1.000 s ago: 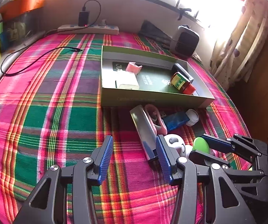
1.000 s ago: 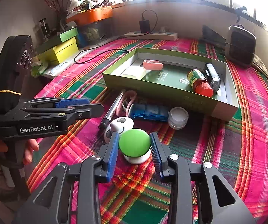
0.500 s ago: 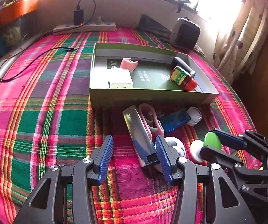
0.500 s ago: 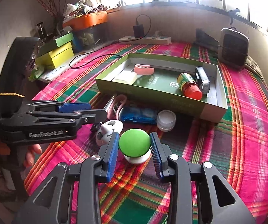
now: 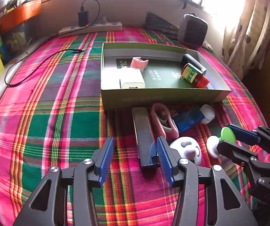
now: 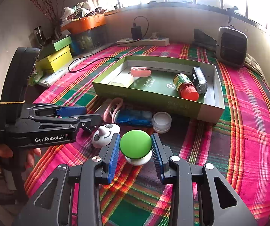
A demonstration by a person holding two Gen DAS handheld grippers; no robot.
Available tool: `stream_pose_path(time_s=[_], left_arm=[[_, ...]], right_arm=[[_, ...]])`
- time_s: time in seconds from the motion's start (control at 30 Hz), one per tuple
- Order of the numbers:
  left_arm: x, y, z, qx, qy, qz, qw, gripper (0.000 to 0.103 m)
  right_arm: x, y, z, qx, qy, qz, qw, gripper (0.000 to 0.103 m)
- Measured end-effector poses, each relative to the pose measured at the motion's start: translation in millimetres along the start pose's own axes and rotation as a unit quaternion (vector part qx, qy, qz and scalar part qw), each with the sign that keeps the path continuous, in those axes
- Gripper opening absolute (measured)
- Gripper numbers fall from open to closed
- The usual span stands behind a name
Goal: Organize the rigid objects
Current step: 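Grasp the silver-black bar with the left tool while the right tool grasps the green-topped knob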
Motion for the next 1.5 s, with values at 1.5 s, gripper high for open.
stream_pose_path(time_s=[1.5], left_arm=[[2.1,13.3,-1.0,-0.029,-0.021,0.004,0.9994,0.022]], right_arm=[[1.9,-8.8,6.1,0.018,0.006,0.012,1.0,0.035]])
Point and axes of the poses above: each gripper's, at about its wrist camera, not at the fingertips, and z roughly the way its jaws point, y to its left, x to its underside, the point moved 5 cm from there along z, roughly the way its jaws point, and after that the axes turned 2 degrees about -y, right-handed, at the moved point
